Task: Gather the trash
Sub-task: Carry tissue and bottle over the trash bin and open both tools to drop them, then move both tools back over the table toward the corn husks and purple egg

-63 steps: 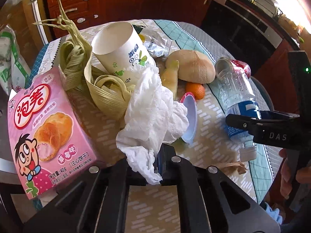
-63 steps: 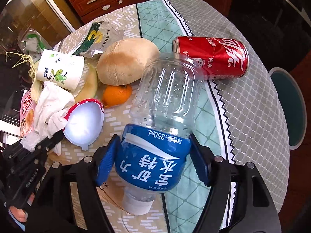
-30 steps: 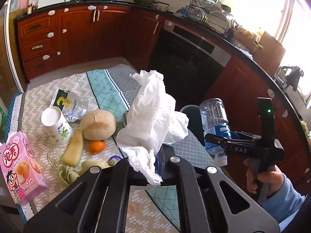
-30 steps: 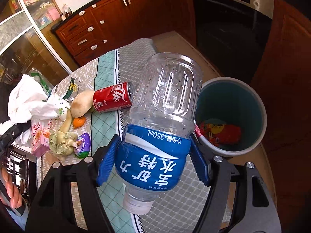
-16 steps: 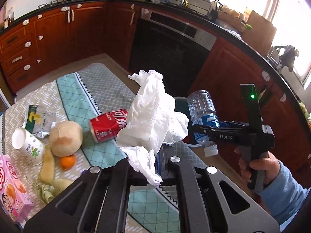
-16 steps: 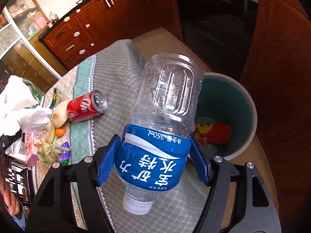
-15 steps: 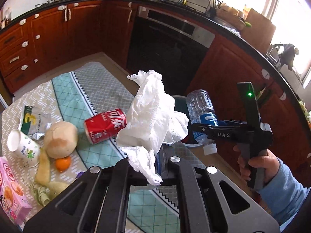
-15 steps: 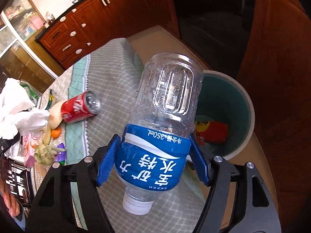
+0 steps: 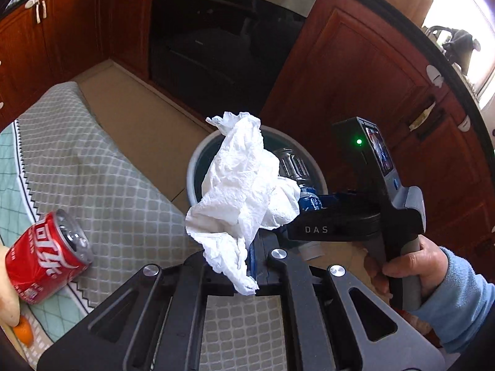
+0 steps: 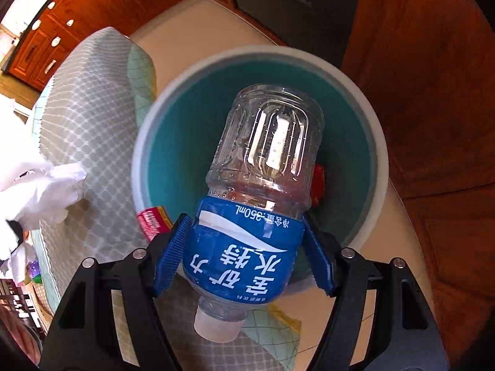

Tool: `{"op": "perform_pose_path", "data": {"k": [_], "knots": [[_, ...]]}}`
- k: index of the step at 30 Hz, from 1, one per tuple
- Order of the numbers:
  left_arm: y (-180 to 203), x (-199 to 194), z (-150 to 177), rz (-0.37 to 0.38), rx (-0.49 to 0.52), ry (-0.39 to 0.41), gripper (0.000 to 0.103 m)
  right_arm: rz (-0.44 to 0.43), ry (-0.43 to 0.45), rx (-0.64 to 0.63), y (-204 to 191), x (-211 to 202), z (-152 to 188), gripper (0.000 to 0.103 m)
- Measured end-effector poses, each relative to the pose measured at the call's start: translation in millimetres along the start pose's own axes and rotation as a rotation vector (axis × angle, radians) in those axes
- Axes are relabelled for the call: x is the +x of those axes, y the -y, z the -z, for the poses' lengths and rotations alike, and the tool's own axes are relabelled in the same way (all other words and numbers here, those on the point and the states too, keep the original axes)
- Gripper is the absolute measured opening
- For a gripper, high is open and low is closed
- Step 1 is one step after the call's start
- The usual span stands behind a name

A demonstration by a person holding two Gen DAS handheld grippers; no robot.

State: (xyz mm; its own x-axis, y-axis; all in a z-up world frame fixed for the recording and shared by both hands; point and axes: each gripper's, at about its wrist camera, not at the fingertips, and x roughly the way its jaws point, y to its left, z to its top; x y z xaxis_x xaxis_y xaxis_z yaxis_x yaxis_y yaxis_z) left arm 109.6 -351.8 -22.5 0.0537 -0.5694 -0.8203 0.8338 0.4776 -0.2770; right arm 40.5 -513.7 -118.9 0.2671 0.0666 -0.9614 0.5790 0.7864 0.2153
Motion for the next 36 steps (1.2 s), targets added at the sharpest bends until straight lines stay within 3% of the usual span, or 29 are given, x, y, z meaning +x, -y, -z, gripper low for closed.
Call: {"op": "perform_pose_path", "data": {"k": [10, 17, 19, 21, 23, 26, 36], "knots": [[8.9, 43.3, -12.0, 0.014, 0.031, -0.059, 0.005, 0.05, 0.084, -0.015, 8.6, -25.6, 6.6, 0.077], [18.7, 81.2, -23.0, 0.005, 0.056, -0.135, 0.007, 0.252, 0.187, -0.075, 4.2, -53.5, 16.5, 0.091], [20.3, 87.4, -25.5, -0.014, 0.061, -0.148, 0.013, 0.266, 0.198, -0.078, 9.7, -57.9, 21.0, 0.092], [26.0, 90.6, -25.3, -0.06, 0.076, -0.139, 0.056, 0.273, 0.205, -0.079, 12.5, -61.1, 19.0, 0.092], [25.5, 84.1, -22.8, -0.101, 0.085, -0.098, 0.067, 0.284, 0.215, -0.078, 17.6, -65.0, 18.4, 0.093], [18.8, 78.9, -21.8, -0.077, 0.071, -0.093, 0.071, 0.286, 0.217, -0.075, 19.9, -72.2, 17.4, 0.093], [5.9, 42.5, -12.6, -0.108, 0.029, -0.043, 0.073, 0.287, 0.212, -0.099, 4.3, -78.5, 24.2, 0.093]]}}
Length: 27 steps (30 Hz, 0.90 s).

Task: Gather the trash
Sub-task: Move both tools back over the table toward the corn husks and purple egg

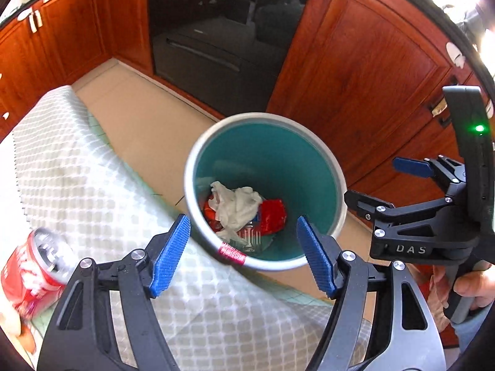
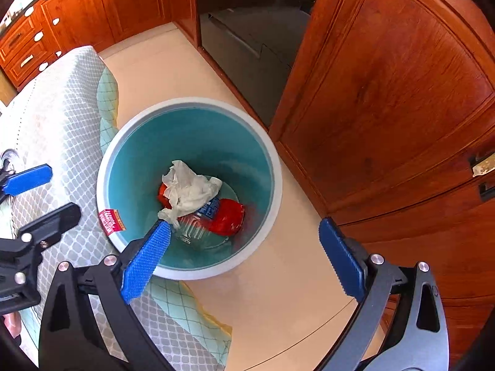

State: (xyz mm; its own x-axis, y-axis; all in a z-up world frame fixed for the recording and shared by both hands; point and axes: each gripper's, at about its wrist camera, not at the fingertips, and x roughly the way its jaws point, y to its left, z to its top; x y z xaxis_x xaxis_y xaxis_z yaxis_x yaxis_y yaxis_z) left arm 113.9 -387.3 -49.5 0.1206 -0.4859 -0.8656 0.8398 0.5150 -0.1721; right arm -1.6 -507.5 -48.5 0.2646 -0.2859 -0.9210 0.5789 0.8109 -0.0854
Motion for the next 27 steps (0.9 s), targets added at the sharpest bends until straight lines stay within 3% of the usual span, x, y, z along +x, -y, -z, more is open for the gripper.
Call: {"op": "perform_pose_path", "data": {"k": [6, 17, 23, 27], "knots": [[-20.4, -41.8, 17.1, -0.036, -0.049, 0.041, 0.073, -0.031, 0.032, -0.048, -28.1, -23.7, 3.1, 0.093], [-74.9, -134.2, 100.7, -0.156, -0.146, 0.109, 0.075, -0.129, 0.083, -0.199, -122.7, -69.8, 24.4, 0.093], [-119.7, -183.4, 160.3, -0.25, -0.191, 0.083, 0.076, -0.157, 0.082, -0.272, -172.7, -86.6, 38.5, 0.093], [-155.4, -189.2, 196.3, -0.288, -0.221, 0.036, 0.076, -0.182, 0.063, -0.311, -202.4, -90.0, 47.7, 0.093]]}}
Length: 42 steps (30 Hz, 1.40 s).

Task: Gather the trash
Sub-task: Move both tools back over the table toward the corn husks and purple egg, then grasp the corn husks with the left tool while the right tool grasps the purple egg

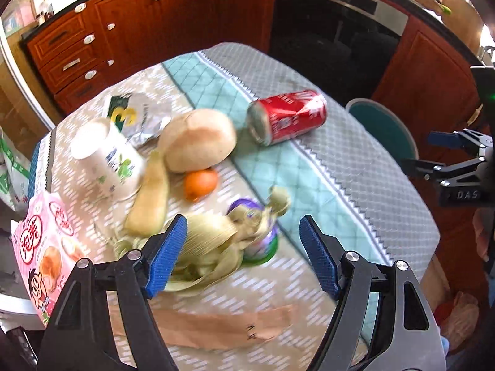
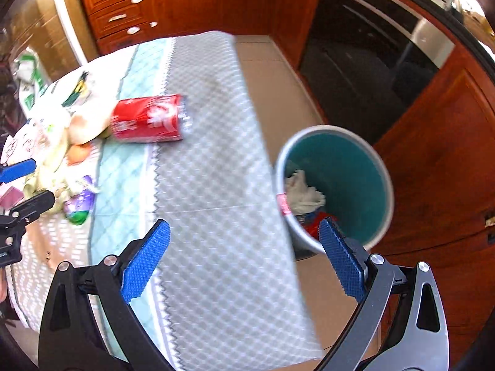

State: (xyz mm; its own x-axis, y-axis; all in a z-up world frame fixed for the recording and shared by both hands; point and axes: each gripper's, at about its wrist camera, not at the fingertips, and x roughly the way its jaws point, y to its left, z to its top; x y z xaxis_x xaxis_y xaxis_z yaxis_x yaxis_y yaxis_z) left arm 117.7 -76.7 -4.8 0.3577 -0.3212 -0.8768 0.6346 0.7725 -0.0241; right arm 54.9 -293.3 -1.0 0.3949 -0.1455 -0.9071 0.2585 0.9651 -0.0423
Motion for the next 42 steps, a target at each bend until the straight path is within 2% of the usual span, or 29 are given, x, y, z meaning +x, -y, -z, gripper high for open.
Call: {"op": "perform_pose_path", "data": {"k": [5, 10, 15, 20, 23, 28, 34, 37, 39, 42], "knots": [[-31.5, 3.7, 27.6, 0.011, -0.003, -0.037, 0.076, -0.021, -0.025, -0.058, -41.2, 6.7, 1.0, 0.093], [-27.9, 7.7, 40.6, 0.026, 0.044, -0.02, 0.076, -0.063, -0.048, -0.095, -75.1, 14.4, 7.1, 0.093], [-28.4, 12.8, 40.3, 0.018, 0.073, -0.003, 0.076, -0.102, -0.068, -0.151, -103.0, 19.7, 14.8, 0.093], [-26.4, 11.1, 35.4, -0.034, 0.101, 0.018, 0.076, -0.121, -0.073, -0.154, -109.8, 21.1, 16.5, 0.093], [-28.8, 1.8, 34.7, -0.027, 0.104, 0.05, 0.076, -0.137, -0.082, -0.142, -108.9, 22.6, 16.4, 0.093], [-29.9, 19.1, 33.6, -0.058, 0.119, 0.021, 0.076, -0.148, -0.089, -0.153, -115.9, 25.9, 16.3, 0.093], [-17.4, 30.1, 29.9, -0.052, 0.143, 0.049, 0.075, -0.152, -0.098, -0.158, -117.5, 27.6, 20.1, 0.093], [-17.6, 31.7, 31.5, 0.003, 0.135, 0.053, 0.046, -0.152, -0.1, -0.156, -118.0, 28.8, 20.3, 0.093], [-20.3, 29.3, 31.2, 0.03, 0.109, 0.055, 0.037, -0.154, -0.1, -0.157, -117.9, 28.5, 20.6, 0.093], [-24.8, 19.4, 31.7, 0.038, 0.066, 0.066, 0.032, -0.16, -0.101, -0.163, -120.8, 27.8, 20.4, 0.093]]}}
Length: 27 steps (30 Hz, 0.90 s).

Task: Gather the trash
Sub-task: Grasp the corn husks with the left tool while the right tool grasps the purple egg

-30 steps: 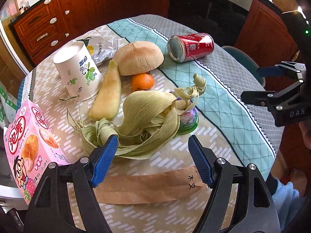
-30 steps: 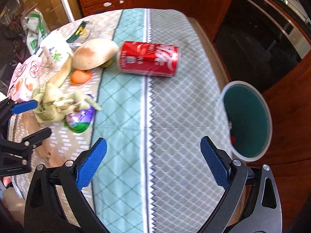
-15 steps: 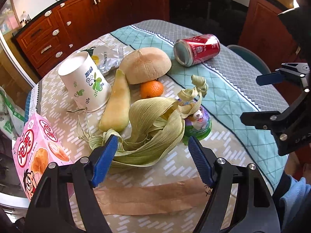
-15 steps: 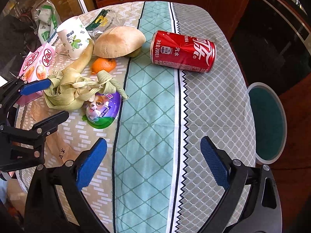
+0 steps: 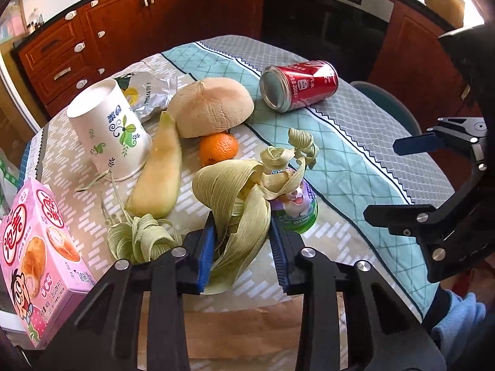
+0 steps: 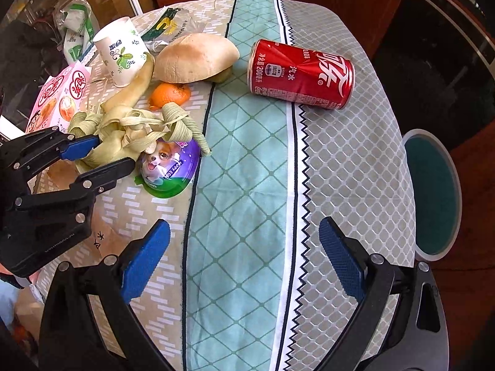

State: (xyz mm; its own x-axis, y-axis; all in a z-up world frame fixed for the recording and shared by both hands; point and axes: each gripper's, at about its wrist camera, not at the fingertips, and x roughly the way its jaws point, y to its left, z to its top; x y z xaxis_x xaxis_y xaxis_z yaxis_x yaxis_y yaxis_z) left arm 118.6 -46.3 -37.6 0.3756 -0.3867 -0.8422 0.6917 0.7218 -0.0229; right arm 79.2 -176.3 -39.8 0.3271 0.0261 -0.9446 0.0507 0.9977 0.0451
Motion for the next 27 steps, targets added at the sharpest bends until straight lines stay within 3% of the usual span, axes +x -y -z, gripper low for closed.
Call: {"op": "perform_pose_path", "data": {"k": [9, 13, 17, 22, 24, 25, 27], "knots": [[-37.6, -60.0, -0.3, 0.028, -0.178, 0.084, 0.031, -0.08, 0.045, -0.043, -31.1, 2.3, -15.7, 0.093], [-48.3, -64.2, 1.3, 0.039, -0.232, 0.094, 0.031, -0.117, 0.037, -0.027, -43.9, 15.7, -26.5, 0.079], [-53.5, -62.6, 2.4, 0.062, -0.262, 0.092, 0.031, -0.108, 0.025, -0.032, -54.0, 30.5, -33.6, 0.071], [-51.9, -55.2, 1.2, 0.075, -0.275, 0.08, 0.031, -0.055, 0.055, -0.069, -63.4, 36.2, -35.6, 0.071], [-51.2, -52.9, 1.1, 0.075, -0.277, 0.077, 0.032, -0.017, 0.07, -0.09, -66.8, 36.1, -34.0, 0.065], [-50.4, -52.1, 1.3, 0.074, -0.278, 0.075, 0.032, -0.009, 0.082, -0.1, -67.7, 35.0, -33.0, 0.055], [-48.9, -51.1, 1.2, 0.075, -0.279, 0.072, 0.032, -0.01, 0.082, -0.099, -67.5, 31.5, -29.9, 0.051]]}}
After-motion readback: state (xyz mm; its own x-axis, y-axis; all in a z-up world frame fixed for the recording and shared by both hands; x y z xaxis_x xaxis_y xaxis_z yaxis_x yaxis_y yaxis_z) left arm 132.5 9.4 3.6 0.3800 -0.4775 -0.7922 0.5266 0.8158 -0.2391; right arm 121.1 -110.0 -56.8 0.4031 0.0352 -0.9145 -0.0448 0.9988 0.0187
